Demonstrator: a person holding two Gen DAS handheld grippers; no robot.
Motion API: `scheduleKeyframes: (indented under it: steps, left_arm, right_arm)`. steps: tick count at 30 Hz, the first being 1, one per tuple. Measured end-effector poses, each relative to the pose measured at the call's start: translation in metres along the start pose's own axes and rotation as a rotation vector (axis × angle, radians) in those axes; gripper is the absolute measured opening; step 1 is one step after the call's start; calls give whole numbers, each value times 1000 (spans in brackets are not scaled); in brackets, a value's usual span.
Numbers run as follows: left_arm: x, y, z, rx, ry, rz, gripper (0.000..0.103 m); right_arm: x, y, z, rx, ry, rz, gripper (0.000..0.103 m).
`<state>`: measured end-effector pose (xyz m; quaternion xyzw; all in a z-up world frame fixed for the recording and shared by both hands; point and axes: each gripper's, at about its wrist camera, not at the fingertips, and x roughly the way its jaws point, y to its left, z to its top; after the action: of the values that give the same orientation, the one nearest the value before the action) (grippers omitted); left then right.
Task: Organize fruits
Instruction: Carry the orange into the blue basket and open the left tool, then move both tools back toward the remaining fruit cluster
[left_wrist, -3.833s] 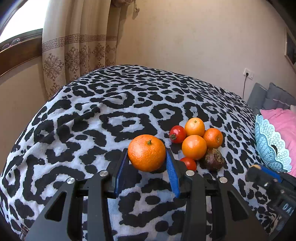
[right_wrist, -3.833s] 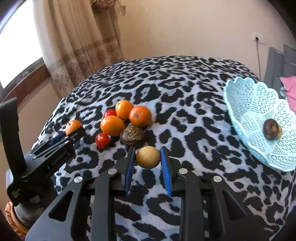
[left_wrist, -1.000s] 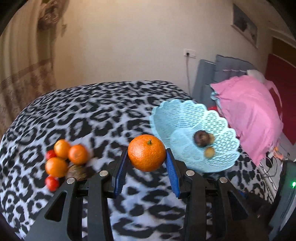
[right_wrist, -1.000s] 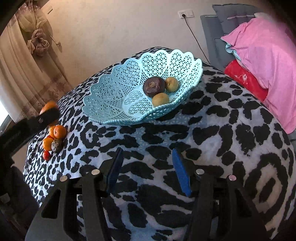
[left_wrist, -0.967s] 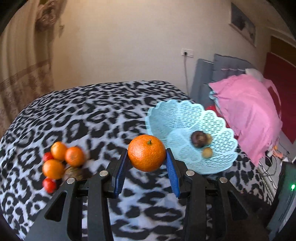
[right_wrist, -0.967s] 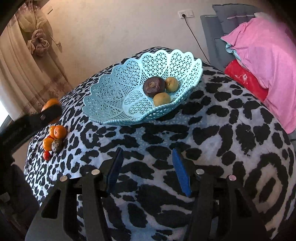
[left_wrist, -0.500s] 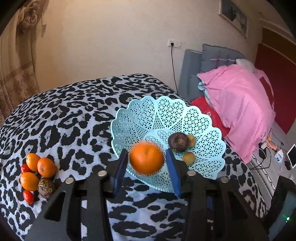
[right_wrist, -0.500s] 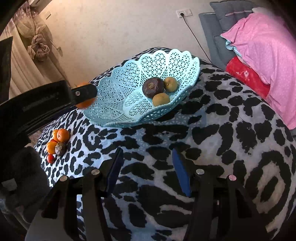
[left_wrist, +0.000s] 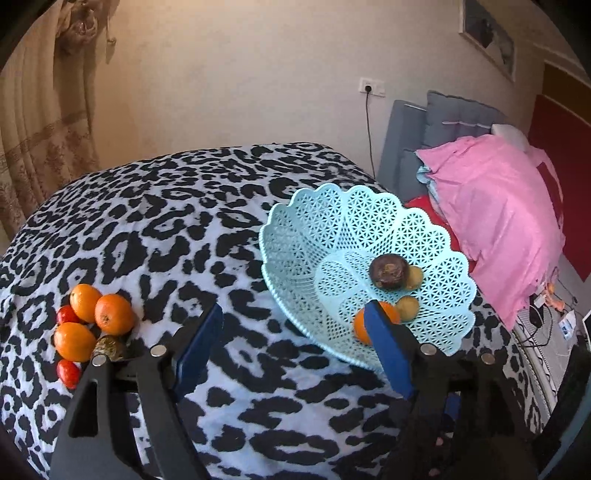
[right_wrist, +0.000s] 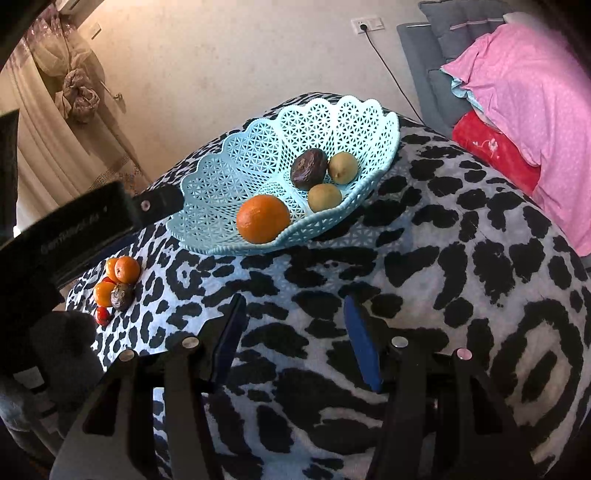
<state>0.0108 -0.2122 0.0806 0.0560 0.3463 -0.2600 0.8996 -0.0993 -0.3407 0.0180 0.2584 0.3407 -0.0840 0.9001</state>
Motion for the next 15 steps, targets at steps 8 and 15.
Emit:
scheduleKeyframes:
  steps: [8,15]
  left_arm:
    - [-14,9,-8,20,-26,44,87]
    - [-26,19,-11,3,-38,54,87]
  right_arm:
    - [-1,-1,0,6,-4,5,57]
    - [-3,-3,0,9,-12,11,57]
